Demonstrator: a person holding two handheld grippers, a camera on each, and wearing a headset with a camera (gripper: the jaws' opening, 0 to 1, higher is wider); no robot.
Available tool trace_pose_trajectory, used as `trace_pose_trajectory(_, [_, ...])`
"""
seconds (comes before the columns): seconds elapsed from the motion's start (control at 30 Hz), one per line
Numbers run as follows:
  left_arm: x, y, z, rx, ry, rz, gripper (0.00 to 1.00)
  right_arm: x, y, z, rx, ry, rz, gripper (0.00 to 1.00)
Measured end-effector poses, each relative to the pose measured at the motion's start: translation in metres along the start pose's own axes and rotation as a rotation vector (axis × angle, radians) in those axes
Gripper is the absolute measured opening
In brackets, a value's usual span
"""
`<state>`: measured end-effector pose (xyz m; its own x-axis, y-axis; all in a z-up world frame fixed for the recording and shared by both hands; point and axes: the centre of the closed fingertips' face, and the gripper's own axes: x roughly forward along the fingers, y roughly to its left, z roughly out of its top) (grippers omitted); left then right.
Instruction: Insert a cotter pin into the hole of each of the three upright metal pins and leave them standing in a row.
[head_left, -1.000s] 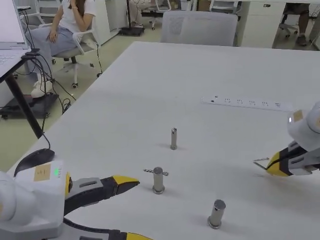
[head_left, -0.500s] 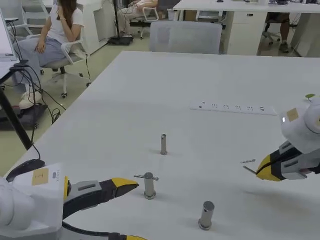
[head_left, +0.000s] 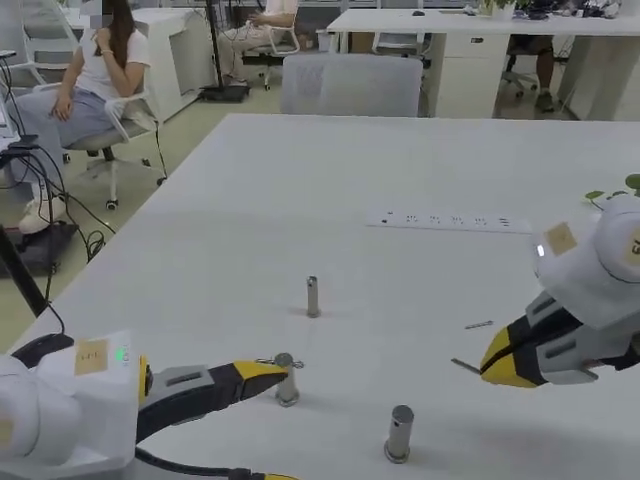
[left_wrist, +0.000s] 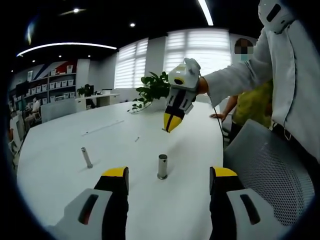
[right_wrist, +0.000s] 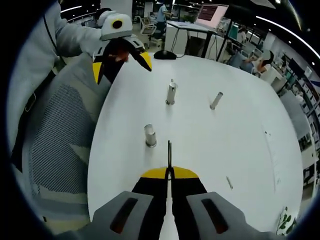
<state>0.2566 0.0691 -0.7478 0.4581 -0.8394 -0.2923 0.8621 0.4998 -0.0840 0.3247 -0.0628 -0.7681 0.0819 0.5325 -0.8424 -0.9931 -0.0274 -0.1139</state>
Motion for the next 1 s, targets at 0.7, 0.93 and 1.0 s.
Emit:
trace_pose_trajectory(0.7, [0.013,-0.01,0.008,0.017,0.0,-0.041,0.65,-0.008,0.035,0.028,-0.06,0.058,0.084,0.02])
trace_pose_trajectory(0.93, [0.027,-0.02,0.017,0.036,-0.008,-0.082,0.61,-0.005,0.048,0.035,-0.066,0.077,0.121,0.02])
trace_pose_trajectory(1.0, [0.029,-0.023,0.019,0.041,-0.006,-0.091,0.6,-0.004,0.053,0.037,-0.071,0.084,0.135,0.02])
